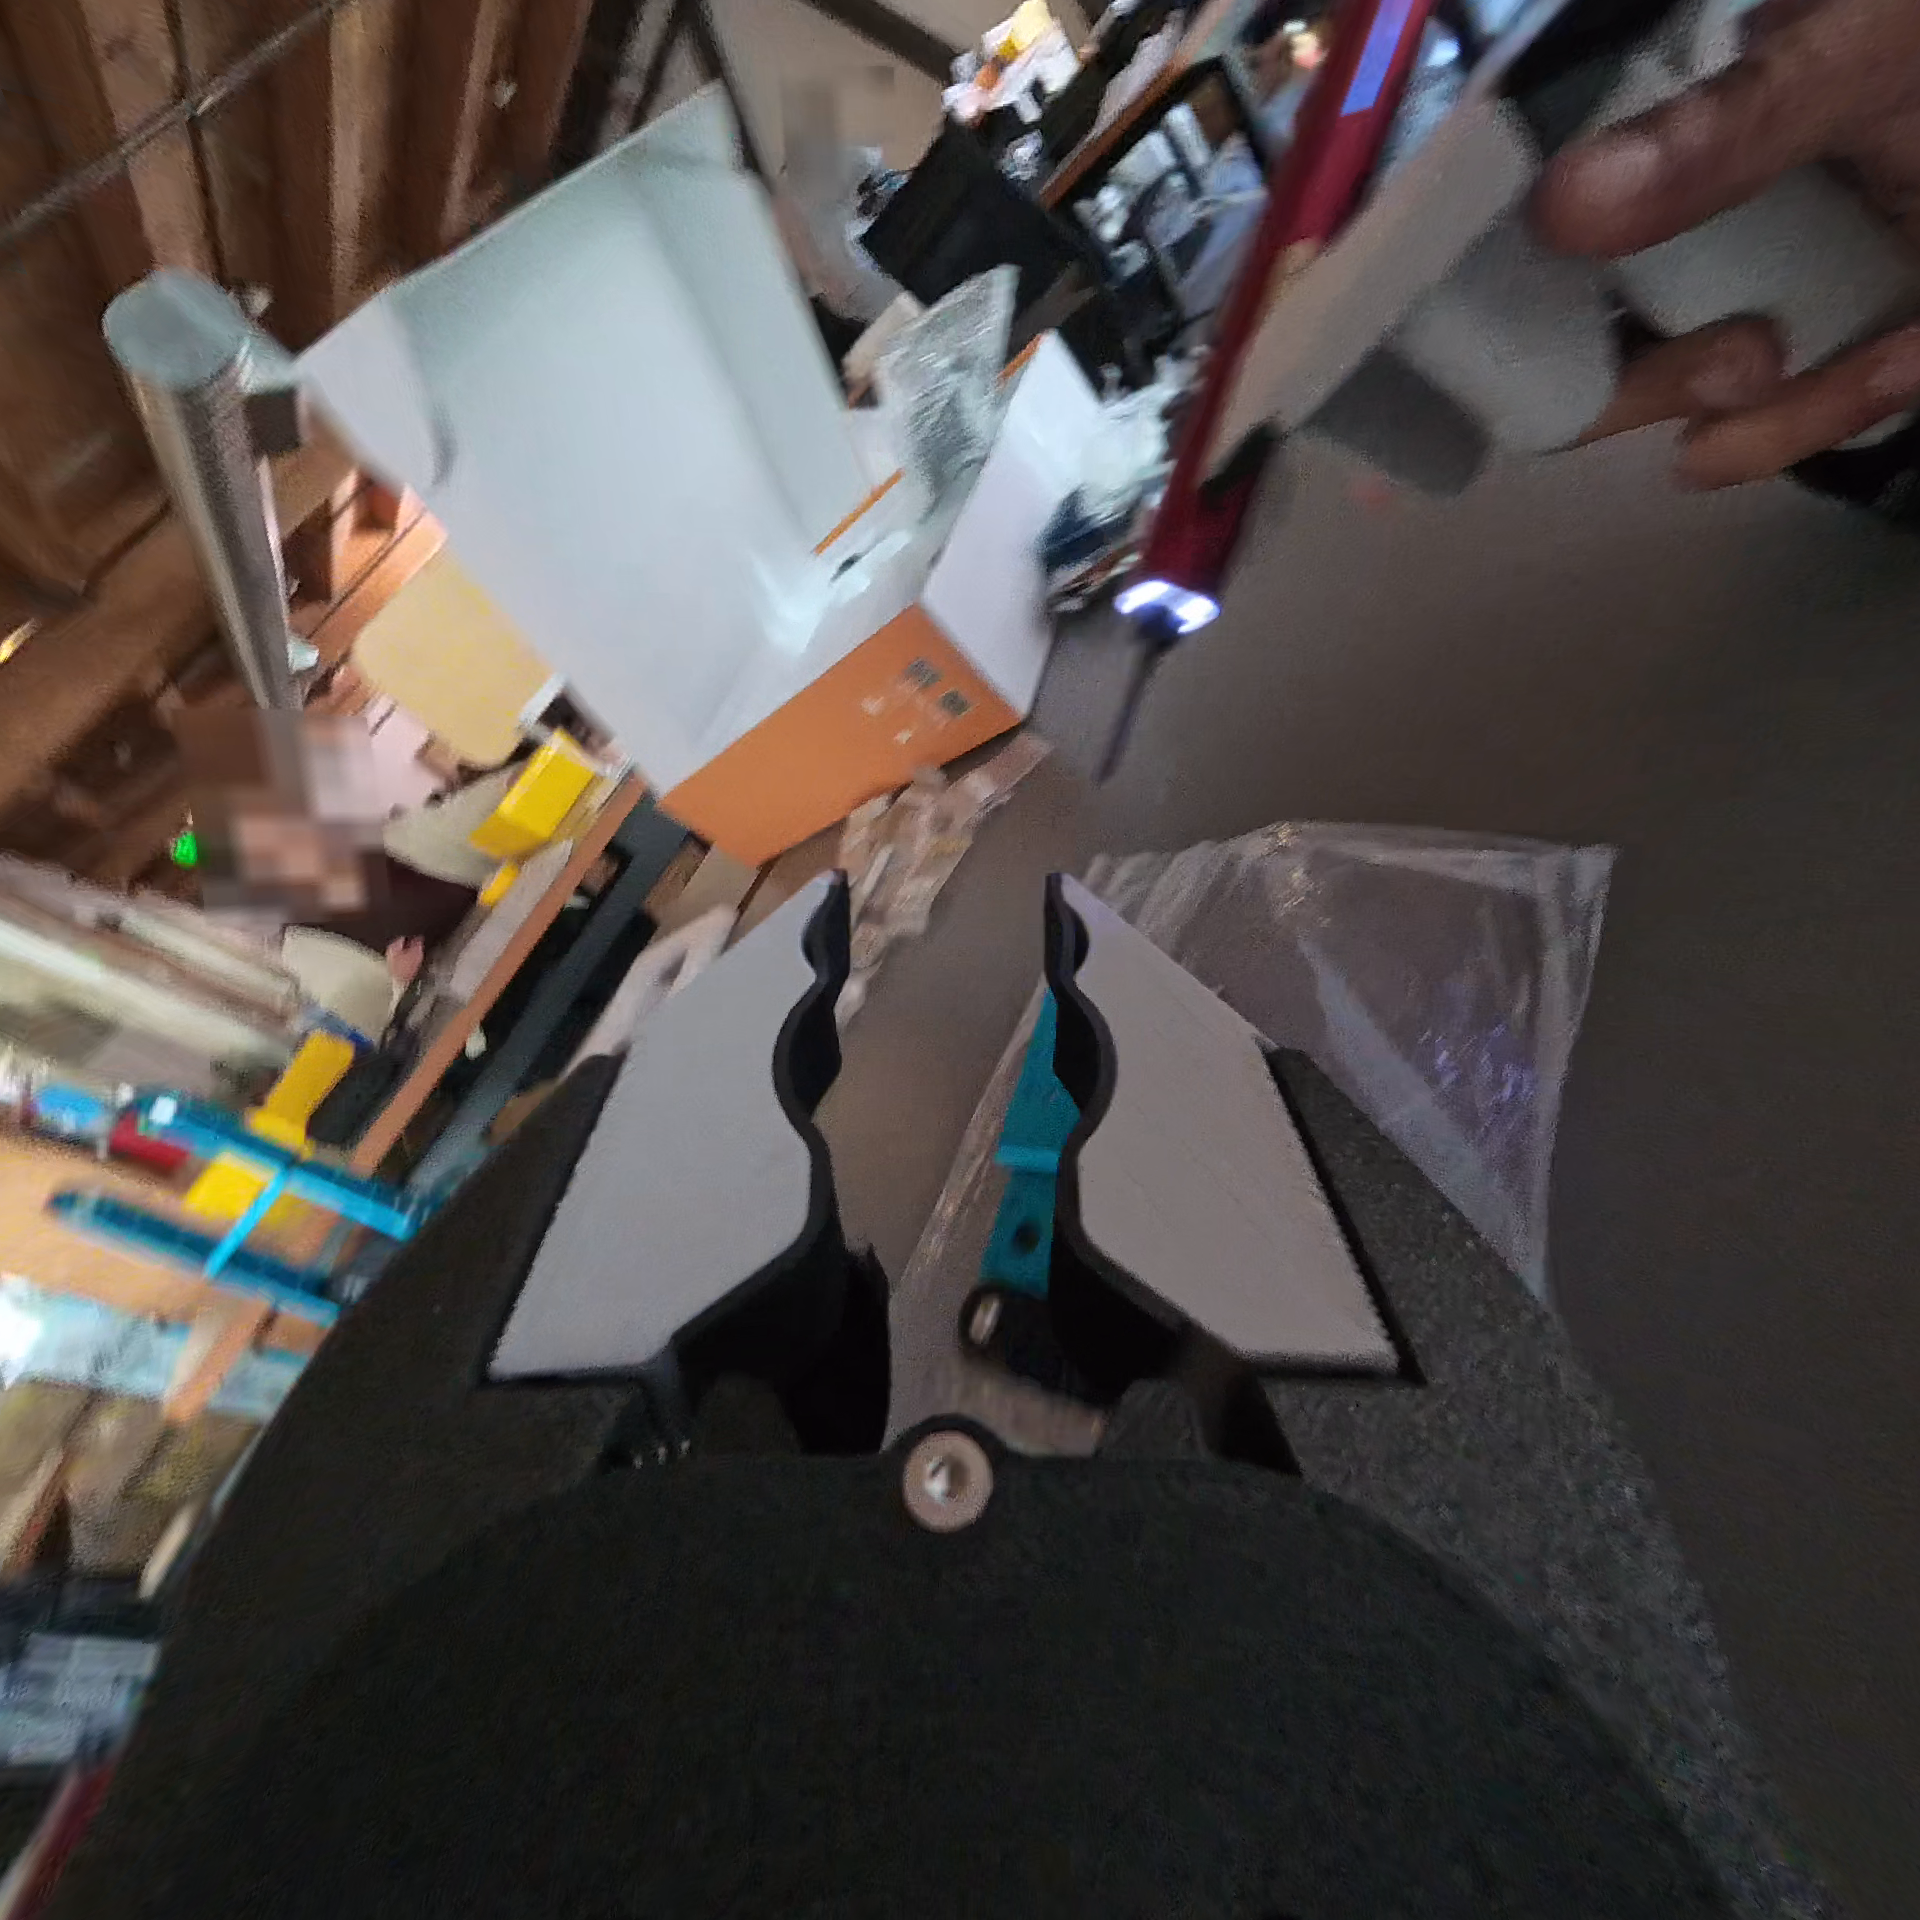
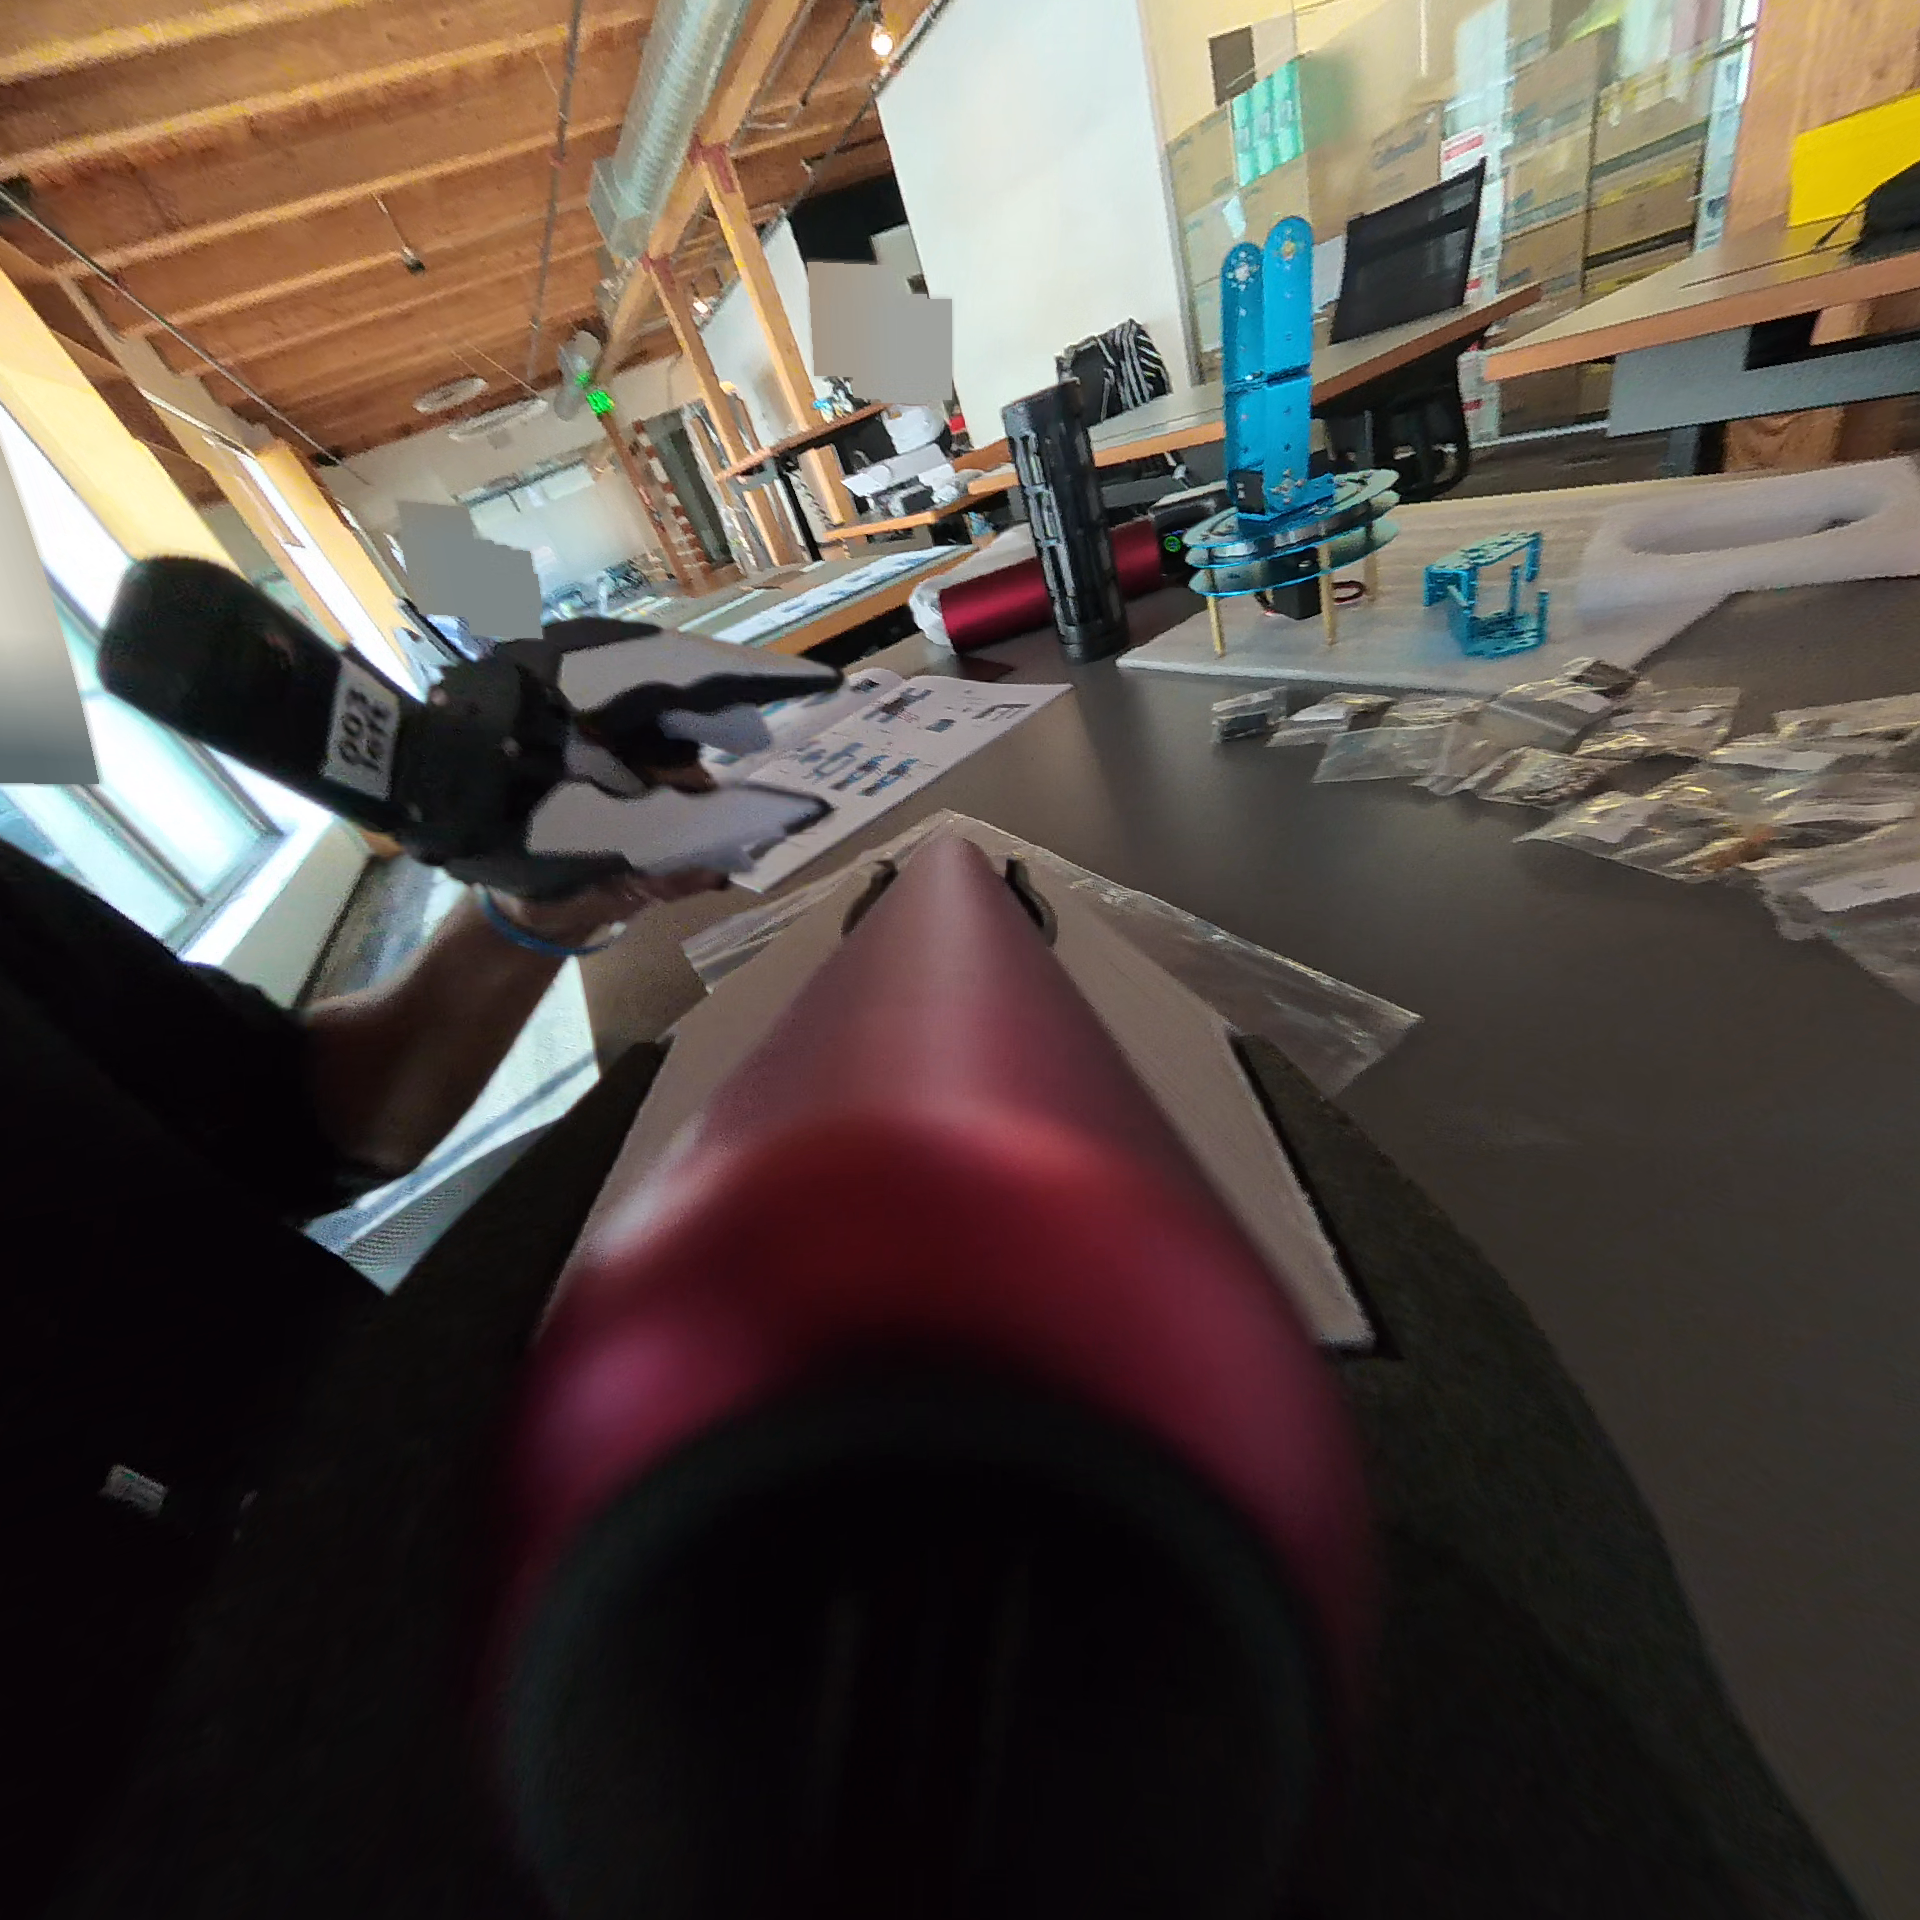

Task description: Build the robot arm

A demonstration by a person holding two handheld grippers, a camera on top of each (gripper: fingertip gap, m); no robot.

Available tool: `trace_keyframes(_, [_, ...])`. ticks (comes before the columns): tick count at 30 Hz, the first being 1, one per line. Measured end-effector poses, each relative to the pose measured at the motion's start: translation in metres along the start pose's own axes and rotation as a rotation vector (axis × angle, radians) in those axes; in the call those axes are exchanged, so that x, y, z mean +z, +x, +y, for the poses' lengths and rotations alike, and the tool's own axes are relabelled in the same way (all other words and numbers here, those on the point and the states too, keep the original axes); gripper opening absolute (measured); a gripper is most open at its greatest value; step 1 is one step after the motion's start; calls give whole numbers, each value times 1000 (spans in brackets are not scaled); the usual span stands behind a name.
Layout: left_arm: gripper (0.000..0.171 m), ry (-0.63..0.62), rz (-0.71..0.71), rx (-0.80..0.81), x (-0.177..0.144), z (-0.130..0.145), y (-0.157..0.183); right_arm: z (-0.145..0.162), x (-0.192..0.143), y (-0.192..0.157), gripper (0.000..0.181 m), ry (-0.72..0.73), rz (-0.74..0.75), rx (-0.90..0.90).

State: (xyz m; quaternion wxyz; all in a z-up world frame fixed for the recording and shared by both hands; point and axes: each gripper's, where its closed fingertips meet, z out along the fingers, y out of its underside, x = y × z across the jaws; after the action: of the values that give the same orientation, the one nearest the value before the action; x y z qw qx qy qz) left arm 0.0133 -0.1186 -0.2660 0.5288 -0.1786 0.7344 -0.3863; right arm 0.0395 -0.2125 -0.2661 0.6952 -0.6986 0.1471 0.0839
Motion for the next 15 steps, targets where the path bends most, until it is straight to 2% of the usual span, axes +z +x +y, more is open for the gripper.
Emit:
trace_keyframes(3, [36, -49, -60, -137, -39, 26, -31, 0, -5, 2, 21, -16, 20, -7])
trace_keyframes(8, [32, -138, -199, -223, -92, 62, -62, 7, -9, 12, 20, -52, 83, 0])
trace_keyframes(11, [30, -163, -237, -285, -108, 74, -64, 11, -9, 13, 20, -70, 109, -6])
trace_keyframes(15, [30, -126, -184, -378, -110, 68, -51, 9, -5, -4, 20, -88, 89, -86])
